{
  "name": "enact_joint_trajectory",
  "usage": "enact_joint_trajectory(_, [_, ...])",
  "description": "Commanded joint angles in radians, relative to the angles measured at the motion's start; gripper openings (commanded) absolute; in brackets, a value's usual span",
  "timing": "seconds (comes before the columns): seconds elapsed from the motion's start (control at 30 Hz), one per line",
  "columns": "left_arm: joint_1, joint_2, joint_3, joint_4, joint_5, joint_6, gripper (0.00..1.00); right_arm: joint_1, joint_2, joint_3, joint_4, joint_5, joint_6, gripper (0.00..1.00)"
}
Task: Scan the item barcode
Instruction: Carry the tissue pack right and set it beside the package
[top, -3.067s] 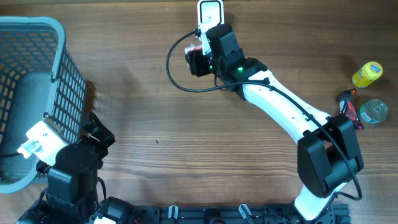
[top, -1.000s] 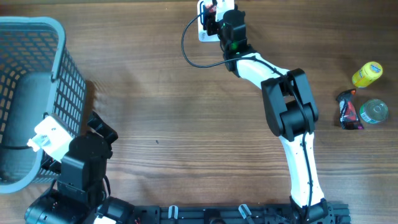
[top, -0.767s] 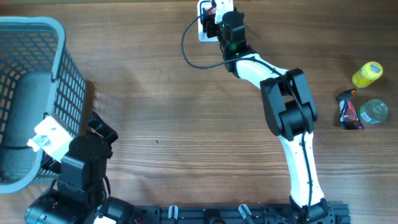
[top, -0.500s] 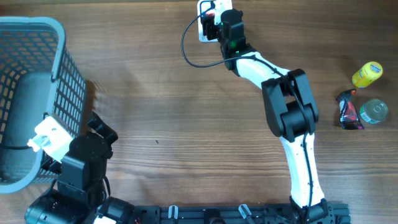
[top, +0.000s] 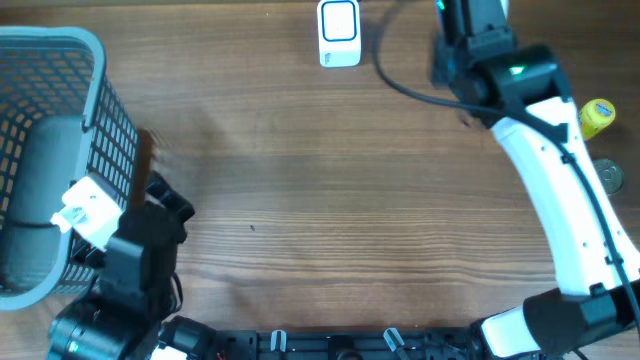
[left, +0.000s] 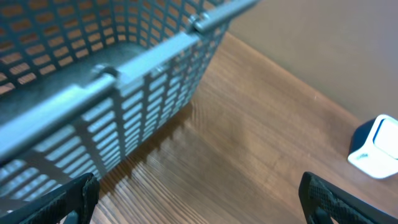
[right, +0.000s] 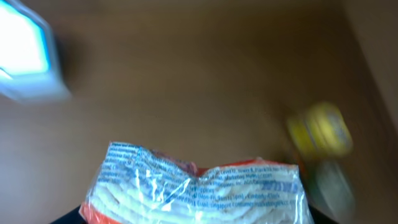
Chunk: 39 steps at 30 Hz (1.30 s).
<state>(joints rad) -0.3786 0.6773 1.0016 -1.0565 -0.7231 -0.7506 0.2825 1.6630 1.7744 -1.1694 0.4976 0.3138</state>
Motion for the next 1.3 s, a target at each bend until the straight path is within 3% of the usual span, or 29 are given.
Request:
enact_joint_trajectory(0.0, [-0.025, 0.068, -0.007, 0.034, 0.025, -0.017, 1.00, -0.142, 0.037, -0.130, -0.076, 0.024, 0.182, 0.66])
enact_joint_trajectory(0.13, [-0.072, 0.070, -0.007, 0.075, 0.022, -0.017, 1.00, -0.254, 0.037, -0.405, 0.214, -0.050, 0.064, 0.73])
enact_joint_trajectory(0.2, [-0.095, 0.053, -0.007, 0.071, 0.023, -0.017, 1.00, -0.306, 0.037, -0.556, 0.394, -0.156, 0.069, 0.73])
enact_joint_trajectory(0.3, [-0.109, 0.020, -0.007, 0.069, 0.023, -0.016, 1.00, -0.348, 0.037, -0.699, 0.531, -0.188, 0.150, 0.73])
enact_joint_trajectory(0.4, [-0.108, 0.004, -0.007, 0.068, 0.023, -0.016, 1.00, -0.392, 0.037, -0.790, 0.576, -0.119, 0.220, 0.73])
enact_joint_trajectory(0.7, [-0.108, 0.003, -0.007, 0.047, 0.023, -0.016, 1.00, -0.567, 0.037, -0.827, 0.610, -0.151, 0.162, 0.73])
enact_joint_trajectory(0.77, [-0.108, 0.003, -0.007, 0.044, 0.023, -0.016, 1.00, -0.566, 0.032, -0.827, 0.611, -0.168, 0.117, 1.00])
enact_joint_trajectory(0.87, [-0.108, 0.003, -0.007, 0.043, 0.023, -0.016, 1.00, -0.557, -0.015, -0.826, 0.607, -0.238, 0.121, 1.00])
enact_joint_trajectory(1.0, [-0.108, 0.003, -0.007, 0.044, 0.022, -0.016, 1.00, -0.494, -0.245, -0.819, 0.581, -0.397, 0.037, 1.00])
enact_joint_trajectory(1.1, [-0.108, 0.003, -0.007, 0.043, -0.007, -0.017, 1.00, -0.413, -0.518, -0.805, 0.524, -0.455, -0.001, 1.00])
enact_joint_trajectory(1.27, [-0.108, 0.003, -0.007, 0.043, -0.038, -0.016, 1.00, -0.236, -1.138, -0.803, 0.440, -0.455, -0.026, 1.00])
